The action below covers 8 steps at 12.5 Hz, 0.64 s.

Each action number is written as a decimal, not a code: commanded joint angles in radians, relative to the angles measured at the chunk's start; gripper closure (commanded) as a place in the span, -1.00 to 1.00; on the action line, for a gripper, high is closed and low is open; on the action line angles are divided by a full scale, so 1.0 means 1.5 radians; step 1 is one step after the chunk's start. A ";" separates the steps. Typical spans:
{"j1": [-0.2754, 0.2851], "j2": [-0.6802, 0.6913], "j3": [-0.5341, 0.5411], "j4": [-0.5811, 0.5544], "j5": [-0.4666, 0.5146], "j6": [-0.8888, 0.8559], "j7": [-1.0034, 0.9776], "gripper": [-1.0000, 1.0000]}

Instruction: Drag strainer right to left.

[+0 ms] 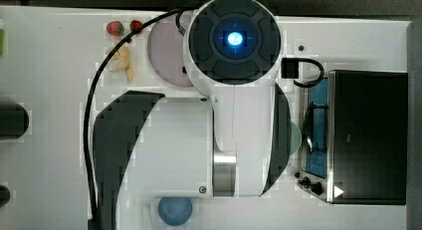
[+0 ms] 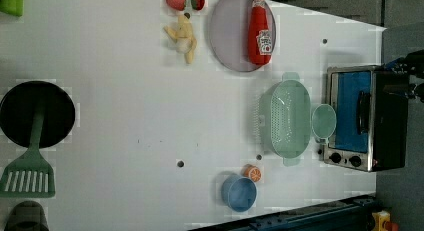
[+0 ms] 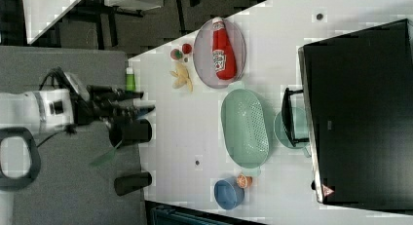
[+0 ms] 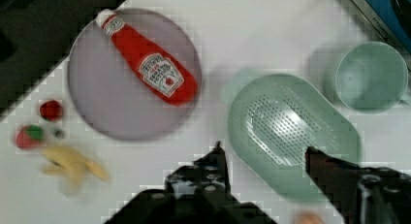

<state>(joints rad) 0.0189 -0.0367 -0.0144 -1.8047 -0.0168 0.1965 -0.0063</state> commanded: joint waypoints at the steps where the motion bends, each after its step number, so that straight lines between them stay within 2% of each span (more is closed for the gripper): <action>1: -0.019 -0.368 -0.031 -0.199 -0.024 -0.167 0.081 -0.60; 3: -0.019 -0.367 -0.030 -0.207 -0.024 -0.165 0.081 -1.00; 8: -0.018 -0.320 -0.026 -0.306 -0.023 -0.082 0.118 -1.00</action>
<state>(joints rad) -0.0053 -0.6406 -0.0498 -2.1992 -0.0378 0.0897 0.1071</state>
